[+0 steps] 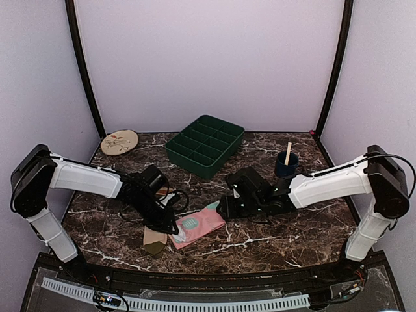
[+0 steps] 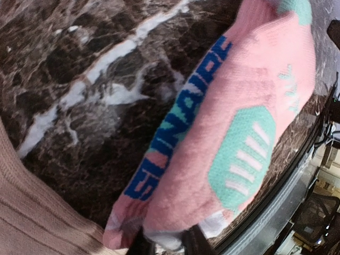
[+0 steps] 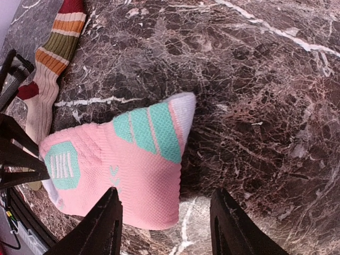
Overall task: Roll the socks
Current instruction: Smooth out the sock at the center of the board.
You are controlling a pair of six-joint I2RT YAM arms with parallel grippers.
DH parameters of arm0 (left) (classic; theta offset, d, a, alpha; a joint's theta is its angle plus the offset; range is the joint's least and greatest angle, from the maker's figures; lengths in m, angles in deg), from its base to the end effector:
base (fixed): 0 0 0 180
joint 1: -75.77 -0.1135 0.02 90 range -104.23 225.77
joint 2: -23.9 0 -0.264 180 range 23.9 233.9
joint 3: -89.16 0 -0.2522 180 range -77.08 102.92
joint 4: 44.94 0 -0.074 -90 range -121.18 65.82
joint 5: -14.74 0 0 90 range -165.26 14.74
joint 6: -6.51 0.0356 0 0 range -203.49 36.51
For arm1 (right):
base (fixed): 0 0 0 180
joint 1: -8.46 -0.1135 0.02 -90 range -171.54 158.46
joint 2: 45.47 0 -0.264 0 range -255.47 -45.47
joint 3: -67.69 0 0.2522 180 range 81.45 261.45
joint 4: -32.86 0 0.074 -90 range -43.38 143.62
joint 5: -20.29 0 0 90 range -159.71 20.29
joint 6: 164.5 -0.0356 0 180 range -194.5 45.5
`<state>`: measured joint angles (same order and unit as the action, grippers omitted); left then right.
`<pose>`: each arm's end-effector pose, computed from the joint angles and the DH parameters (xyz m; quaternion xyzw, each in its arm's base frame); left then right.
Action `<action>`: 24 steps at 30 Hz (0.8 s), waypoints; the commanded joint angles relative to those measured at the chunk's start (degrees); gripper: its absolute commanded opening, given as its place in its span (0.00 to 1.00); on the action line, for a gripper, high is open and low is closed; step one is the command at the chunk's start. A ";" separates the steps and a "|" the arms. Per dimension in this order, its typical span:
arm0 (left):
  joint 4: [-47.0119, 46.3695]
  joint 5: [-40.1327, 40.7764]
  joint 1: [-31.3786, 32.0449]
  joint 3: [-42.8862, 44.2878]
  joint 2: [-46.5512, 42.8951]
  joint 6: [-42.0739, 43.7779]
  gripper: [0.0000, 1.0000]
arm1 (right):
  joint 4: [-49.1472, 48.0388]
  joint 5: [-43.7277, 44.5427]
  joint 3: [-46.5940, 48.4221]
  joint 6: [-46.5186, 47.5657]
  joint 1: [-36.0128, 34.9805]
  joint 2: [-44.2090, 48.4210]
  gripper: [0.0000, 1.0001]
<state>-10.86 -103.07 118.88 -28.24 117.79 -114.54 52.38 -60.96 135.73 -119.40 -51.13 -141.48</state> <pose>0.2058 -0.2154 0.1500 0.1506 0.9377 -0.3121 0.0236 0.1789 0.2941 0.1773 -0.0914 0.9252 0.2423 0.2775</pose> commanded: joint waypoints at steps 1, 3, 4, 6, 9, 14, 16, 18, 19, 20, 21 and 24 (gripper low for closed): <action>1.95 0.73 0.70 1.10 0.84 1.46 0.11 | -4.89 -2.40 -2.21 -0.73 1.29 -0.75 0.52; 2.24 0.95 0.74 0.93 0.98 1.60 0.05 | -6.08 -3.17 -3.00 -0.81 1.59 -0.84 0.51; 2.41 1.15 0.82 0.84 0.89 1.65 0.03 | -6.67 -3.41 -3.26 -0.81 1.66 -1.05 0.51; 2.72 1.51 0.85 0.64 0.61 1.69 0.01 | -7.89 -4.08 -3.24 -0.52 1.76 -1.24 0.48; 3.35 1.90 0.83 0.64 0.27 1.78 0.00 | -9.57 -4.89 -2.35 0.00 1.85 -1.71 0.43; 3.93 2.59 0.83 0.38 0.00 1.96 0.00 | -12.31 -6.24 -0.39 0.48 1.85 -3.50 0.34; 4.01 2.82 0.83 0.14 -0.05 1.96 0.00 | -14.26 -7.14 -0.23 0.08 2.01 -4.38 0.30; 4.11 3.02 0.83 -0.09 -0.26 1.87 0.00 | -16.31 -8.18 -0.29 -0.49 2.26 -5.68 0.26; 4.12 3.07 0.84 -0.21 -0.46 1.87 0.00 | -17.55 -8.52 -0.54 -0.96 2.41 -6.21 0.24; 4.18 3.22 0.83 -0.38 -0.66 1.79 0.00 | -19.32 -8.99 -1.04 -1.44 2.60 -6.85 0.22; 4.20 3.32 0.84 -0.55 -0.78 1.78 0.00 | -21.20 -9.84 -1.57 -2.07 2.90 -7.43 0.21; 4.74 3.63 0.83 -0.85 -1.11 2.00 0.00 | -27.16 -12.20 -3.41 -4.77 3.94 -9.73 0.17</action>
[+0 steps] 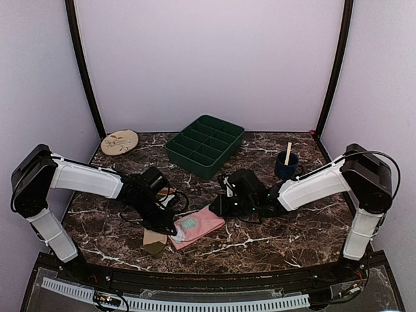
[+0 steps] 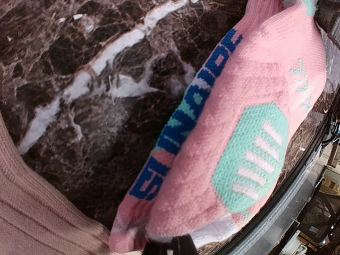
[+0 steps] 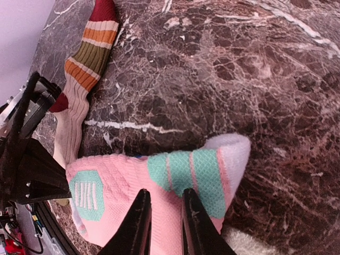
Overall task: Roll the socks
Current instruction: Smooth out the sock at the center of the board.
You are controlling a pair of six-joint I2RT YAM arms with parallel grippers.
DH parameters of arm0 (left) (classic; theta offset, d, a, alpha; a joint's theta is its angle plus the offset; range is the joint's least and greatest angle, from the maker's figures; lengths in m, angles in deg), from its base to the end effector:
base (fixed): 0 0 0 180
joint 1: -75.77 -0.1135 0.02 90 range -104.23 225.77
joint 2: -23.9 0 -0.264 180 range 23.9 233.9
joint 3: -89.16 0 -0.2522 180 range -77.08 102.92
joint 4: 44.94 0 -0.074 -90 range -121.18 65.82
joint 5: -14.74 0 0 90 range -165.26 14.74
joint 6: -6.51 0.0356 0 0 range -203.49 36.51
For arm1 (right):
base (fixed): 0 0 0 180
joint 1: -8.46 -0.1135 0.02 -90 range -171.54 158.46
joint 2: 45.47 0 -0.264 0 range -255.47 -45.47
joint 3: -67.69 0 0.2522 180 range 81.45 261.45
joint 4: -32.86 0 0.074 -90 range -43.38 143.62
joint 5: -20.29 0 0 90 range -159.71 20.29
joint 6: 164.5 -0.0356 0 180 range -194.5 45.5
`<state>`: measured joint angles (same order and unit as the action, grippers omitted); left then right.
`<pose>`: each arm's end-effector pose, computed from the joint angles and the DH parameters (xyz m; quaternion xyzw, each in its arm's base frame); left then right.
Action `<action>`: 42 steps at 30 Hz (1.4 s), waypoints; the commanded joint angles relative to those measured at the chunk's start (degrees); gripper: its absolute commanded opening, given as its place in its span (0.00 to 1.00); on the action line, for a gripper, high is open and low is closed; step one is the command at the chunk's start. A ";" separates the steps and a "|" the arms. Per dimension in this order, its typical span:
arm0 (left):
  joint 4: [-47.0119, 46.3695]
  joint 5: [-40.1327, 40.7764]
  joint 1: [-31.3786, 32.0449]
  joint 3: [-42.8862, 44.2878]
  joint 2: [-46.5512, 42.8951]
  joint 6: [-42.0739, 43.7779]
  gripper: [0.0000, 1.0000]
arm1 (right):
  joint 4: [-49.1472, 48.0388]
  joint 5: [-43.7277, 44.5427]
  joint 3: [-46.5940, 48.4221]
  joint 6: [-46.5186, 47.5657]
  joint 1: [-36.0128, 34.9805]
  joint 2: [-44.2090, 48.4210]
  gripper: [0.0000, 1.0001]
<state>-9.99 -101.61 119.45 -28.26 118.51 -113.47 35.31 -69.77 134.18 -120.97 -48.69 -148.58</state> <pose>0.2035 -0.2162 0.1454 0.1590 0.9419 -0.2952 0.0216 0.1993 0.3087 0.1511 -0.0842 0.8989 0.3382 0.2655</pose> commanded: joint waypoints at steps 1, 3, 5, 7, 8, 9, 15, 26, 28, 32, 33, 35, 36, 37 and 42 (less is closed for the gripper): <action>4.16 2.30 0.26 -0.93 -1.92 0.97 0.00 | -11.80 -4.01 -2.12 -3.81 1.69 -3.56 0.16; 4.57 2.57 0.28 -1.00 -2.11 1.11 0.00 | -14.98 -5.16 -2.35 -4.80 2.02 -5.47 0.15; 5.09 2.92 0.26 -1.00 -2.53 1.15 0.00 | -16.54 -6.18 -2.17 -5.45 2.12 -7.46 0.13; 5.74 3.36 0.26 -0.86 -2.97 1.28 0.00 | -17.89 -7.18 -2.47 -6.19 2.13 -9.41 0.12; 6.05 3.53 0.26 -0.76 -3.25 1.36 0.00 | -18.67 -7.51 -2.72 -6.70 2.13 -10.21 0.11; 6.40 3.83 0.26 -0.74 -3.48 1.47 0.00 | -19.73 -7.81 -3.20 -7.43 2.13 -10.95 0.11; 7.91 4.98 0.26 -0.65 -5.33 1.42 0.00 | -21.65 -7.90 -6.14 -9.41 1.59 -12.90 0.09; 6.53 4.97 0.27 -1.42 -5.32 1.24 0.00 | -10.20 -2.83 -4.49 -2.42 0.72 -3.89 0.10; 6.12 4.58 0.26 -1.87 -5.45 1.24 0.00 | -9.18 -2.68 -3.76 -1.90 0.72 -2.38 0.10; 5.79 3.72 0.26 -2.45 -5.82 1.06 0.00 | -8.42 -2.04 -2.43 -1.69 0.63 -0.44 0.11; 5.79 3.60 0.26 -2.61 -5.98 1.06 0.00 | -8.45 -2.05 -1.96 -1.81 0.63 -0.18 0.11; 6.01 3.35 0.29 -2.60 -6.30 1.06 0.00 | -8.81 -2.41 -1.33 -2.20 0.55 -0.06 0.12; 6.13 3.31 0.27 -2.62 -6.42 1.06 0.00 | -9.16 -2.75 -1.01 -2.52 0.48 -0.06 0.12; 6.21 3.17 0.26 -2.60 -6.58 1.13 0.00 | -9.65 -3.13 -0.72 -2.79 0.34 -0.20 0.12; 6.31 2.67 0.31 -2.37 -6.38 1.32 0.00 | -12.36 -4.75 0.32 -4.63 -1.02 -3.06 0.12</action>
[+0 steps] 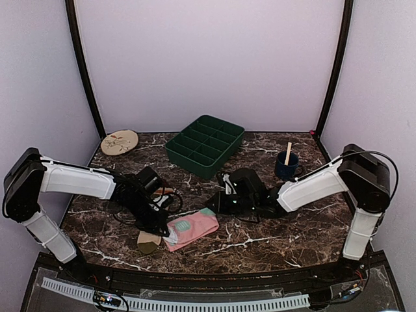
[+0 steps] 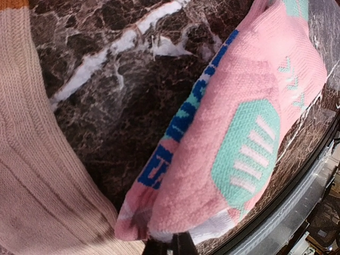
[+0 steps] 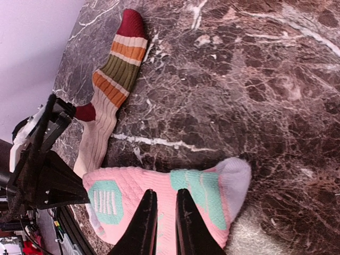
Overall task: Roll the socks
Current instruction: Smooth out the sock at the center of the board.
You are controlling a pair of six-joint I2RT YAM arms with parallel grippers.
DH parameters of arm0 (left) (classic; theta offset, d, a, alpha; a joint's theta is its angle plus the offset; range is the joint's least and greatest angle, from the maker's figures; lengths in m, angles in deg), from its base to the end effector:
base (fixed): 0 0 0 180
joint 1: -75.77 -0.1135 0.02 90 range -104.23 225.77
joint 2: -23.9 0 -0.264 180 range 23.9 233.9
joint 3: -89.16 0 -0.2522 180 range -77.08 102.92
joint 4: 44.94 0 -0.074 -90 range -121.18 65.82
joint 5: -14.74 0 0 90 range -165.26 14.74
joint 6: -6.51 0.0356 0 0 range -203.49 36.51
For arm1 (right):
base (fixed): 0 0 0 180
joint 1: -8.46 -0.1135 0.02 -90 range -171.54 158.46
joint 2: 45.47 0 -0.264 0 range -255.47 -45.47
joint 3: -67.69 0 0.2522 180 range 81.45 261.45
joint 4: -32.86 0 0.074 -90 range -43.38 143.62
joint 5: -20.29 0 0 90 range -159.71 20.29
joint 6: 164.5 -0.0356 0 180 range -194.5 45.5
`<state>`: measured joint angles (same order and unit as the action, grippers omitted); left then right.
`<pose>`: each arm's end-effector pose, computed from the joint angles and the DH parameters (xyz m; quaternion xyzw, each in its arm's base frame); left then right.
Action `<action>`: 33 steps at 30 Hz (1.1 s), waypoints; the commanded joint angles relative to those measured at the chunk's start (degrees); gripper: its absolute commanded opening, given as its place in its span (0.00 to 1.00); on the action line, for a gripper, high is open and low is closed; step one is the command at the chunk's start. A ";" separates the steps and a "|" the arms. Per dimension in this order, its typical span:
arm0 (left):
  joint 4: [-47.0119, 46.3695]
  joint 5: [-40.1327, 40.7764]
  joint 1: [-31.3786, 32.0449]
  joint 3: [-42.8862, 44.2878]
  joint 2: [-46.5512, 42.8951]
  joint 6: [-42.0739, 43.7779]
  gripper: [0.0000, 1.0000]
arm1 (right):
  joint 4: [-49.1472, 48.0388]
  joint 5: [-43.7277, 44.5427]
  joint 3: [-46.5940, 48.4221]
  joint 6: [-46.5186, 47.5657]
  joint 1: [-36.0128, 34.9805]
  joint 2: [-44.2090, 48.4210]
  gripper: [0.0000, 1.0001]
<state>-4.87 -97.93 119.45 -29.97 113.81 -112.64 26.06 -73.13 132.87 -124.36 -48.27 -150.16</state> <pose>0.1917 -0.2020 0.1553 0.1573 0.9520 -0.2611 0.0283 0.2032 0.3136 0.1492 -0.0668 0.8748 0.3998 0.2654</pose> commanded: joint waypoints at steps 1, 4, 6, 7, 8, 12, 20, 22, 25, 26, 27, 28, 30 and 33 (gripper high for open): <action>1.16 -1.05 0.35 -0.55 -1.59 0.48 0.00 | -4.33 -1.89 1.48 -1.95 -1.88 -2.16 0.12; 1.29 -1.10 0.30 -0.49 -1.37 0.57 0.00 | -7.26 -2.93 0.83 -4.22 -3.05 -4.43 0.13; 1.37 -1.07 0.33 -0.45 -1.18 0.67 0.00 | -9.56 -3.40 -0.31 -5.76 -3.65 -6.16 0.13; 1.41 -1.11 0.33 -0.42 -1.14 0.67 0.00 | -10.98 -3.63 -1.02 -7.05 -3.87 -7.05 0.13; 1.45 -1.11 0.34 -0.45 -1.10 0.70 0.00 | -12.54 -3.83 -1.96 -8.07 -4.10 -7.82 0.13; 1.58 -1.04 0.29 -0.58 -0.92 0.82 0.00 | -17.67 -3.63 -5.78 -10.77 -4.57 -10.74 0.13; 1.47 -1.01 0.29 -1.02 -0.61 0.97 0.00 | -17.21 -1.15 -9.07 -10.84 -4.61 -10.75 0.13; 1.51 -0.92 0.33 -1.53 -1.06 1.02 0.00 | -15.40 0.60 -9.36 -10.46 -4.54 -9.88 0.13; 1.46 -0.88 0.31 -2.21 -1.61 1.17 0.00 | -14.24 2.08 -10.35 -10.42 -3.91 -8.81 0.13; 1.42 -0.90 0.36 -2.46 -1.77 1.13 0.00 | -13.91 2.60 -10.57 -10.43 -3.65 -8.42 0.13; 1.31 -1.06 0.35 -2.73 -2.01 1.09 0.00 | -13.35 3.22 -10.77 -10.43 -3.45 -7.96 0.13; 1.12 -1.25 0.31 -2.99 -2.23 1.11 0.00 | -12.91 3.77 -10.86 -10.28 -3.21 -7.54 0.13; 0.96 -1.52 0.35 -3.44 -2.53 1.11 0.00 | -11.69 4.85 -10.65 -9.78 -2.68 -6.86 0.14; 0.94 -1.67 0.36 -3.99 -2.85 1.48 0.00 | -9.76 6.11 -9.35 -8.81 -1.80 -6.11 0.14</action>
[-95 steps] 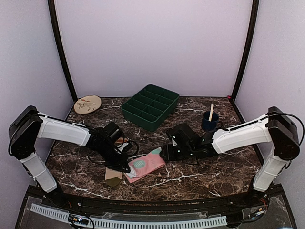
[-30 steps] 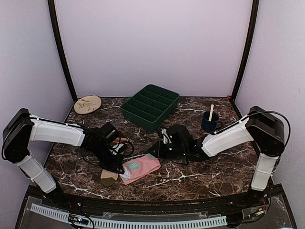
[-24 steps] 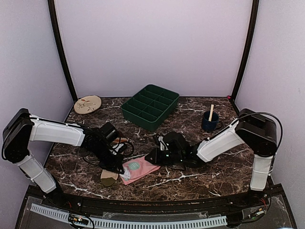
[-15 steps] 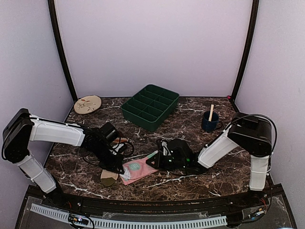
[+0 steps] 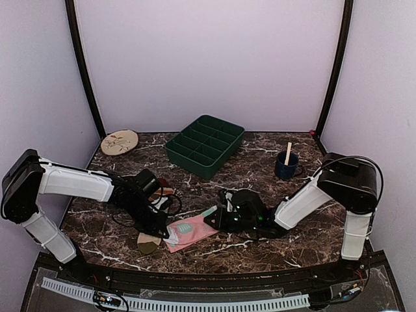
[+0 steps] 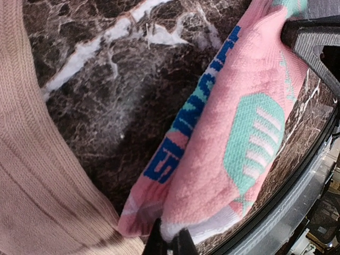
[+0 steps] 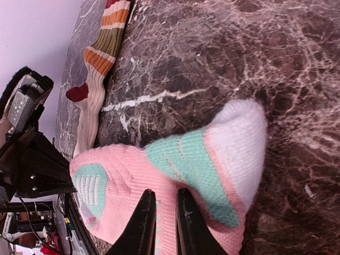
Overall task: Roll the socks
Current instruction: Smooth out the sock at the center of the board.
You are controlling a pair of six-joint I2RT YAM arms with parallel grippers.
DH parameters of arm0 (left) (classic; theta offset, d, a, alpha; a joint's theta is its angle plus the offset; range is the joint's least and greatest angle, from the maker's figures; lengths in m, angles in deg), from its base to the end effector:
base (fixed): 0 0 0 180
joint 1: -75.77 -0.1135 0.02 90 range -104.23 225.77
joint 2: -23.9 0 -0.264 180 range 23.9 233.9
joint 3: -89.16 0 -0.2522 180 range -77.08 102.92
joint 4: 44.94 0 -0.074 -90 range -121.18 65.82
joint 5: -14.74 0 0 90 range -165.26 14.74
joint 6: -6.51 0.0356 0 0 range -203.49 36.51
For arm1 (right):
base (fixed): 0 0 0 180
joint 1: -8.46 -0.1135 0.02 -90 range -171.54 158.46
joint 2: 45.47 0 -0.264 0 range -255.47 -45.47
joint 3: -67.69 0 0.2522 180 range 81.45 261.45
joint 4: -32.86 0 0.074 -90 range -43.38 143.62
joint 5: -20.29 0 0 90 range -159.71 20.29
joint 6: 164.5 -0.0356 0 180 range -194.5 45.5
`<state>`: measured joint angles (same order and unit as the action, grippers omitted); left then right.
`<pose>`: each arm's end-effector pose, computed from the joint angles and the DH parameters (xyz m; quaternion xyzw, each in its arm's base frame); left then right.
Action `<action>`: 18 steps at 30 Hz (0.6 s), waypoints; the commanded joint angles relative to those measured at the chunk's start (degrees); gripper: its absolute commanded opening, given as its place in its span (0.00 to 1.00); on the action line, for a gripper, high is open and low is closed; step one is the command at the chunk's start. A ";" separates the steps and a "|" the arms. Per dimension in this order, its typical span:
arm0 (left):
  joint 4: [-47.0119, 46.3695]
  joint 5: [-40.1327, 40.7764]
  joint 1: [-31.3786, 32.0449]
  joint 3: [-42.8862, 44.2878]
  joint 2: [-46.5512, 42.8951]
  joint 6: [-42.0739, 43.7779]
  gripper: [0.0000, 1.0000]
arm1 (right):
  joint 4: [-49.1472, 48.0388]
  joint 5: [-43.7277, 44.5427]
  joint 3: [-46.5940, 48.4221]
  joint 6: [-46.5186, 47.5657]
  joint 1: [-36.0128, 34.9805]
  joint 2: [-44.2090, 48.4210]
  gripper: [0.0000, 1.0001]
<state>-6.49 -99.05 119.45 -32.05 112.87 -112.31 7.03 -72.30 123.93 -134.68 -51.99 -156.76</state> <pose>0.1869 -0.1983 0.1514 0.1622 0.9485 -0.2706 0.0265 0.1742 0.3104 0.0993 -0.0135 0.8624 0.4490 0.2335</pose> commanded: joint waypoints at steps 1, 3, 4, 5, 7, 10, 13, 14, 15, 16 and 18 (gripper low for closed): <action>2.56 -0.53 0.35 -2.01 -2.05 1.29 0.00 | 10.20 5.77 0.13 1.91 2.17 0.71 0.14; 2.55 -0.46 0.35 -2.13 -2.20 1.52 0.00 | 12.08 6.65 1.37 2.52 2.64 1.06 0.14; 2.45 -0.52 0.35 -2.22 -2.22 1.61 0.00 | 13.10 7.32 2.17 2.71 2.81 1.27 0.15; 2.40 -0.55 0.37 -2.30 -2.24 1.69 0.00 | 14.12 7.88 2.68 2.92 2.94 1.43 0.15; 2.19 -0.55 0.46 -2.52 -2.26 1.83 0.00 | 15.75 8.84 3.34 3.26 3.34 1.59 0.15; 1.74 -0.59 0.60 -3.14 -2.46 2.00 0.00 | 17.01 9.63 4.05 3.70 3.87 1.71 0.16; 1.21 -0.83 0.79 -3.82 -2.42 1.99 0.00 | 17.56 10.24 4.59 3.88 4.35 1.92 0.16; 1.09 -0.97 0.91 -3.88 -2.40 2.01 0.00 | 17.77 10.47 4.86 3.97 4.37 2.05 0.16; 0.95 -1.06 0.96 -3.98 -2.37 2.03 0.00 | 18.10 10.89 5.05 4.08 4.45 2.25 0.17; 0.85 -1.01 1.04 -4.06 -2.39 2.03 0.00 | 18.53 11.31 5.20 4.11 4.45 2.43 0.17; 0.72 -1.00 1.19 -4.16 -2.40 2.07 0.00 | 19.20 12.00 5.40 4.28 4.46 3.08 0.17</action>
<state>-9.59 -99.88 120.04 -34.30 111.93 -111.11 19.40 -66.55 129.26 -131.73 -49.34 -154.57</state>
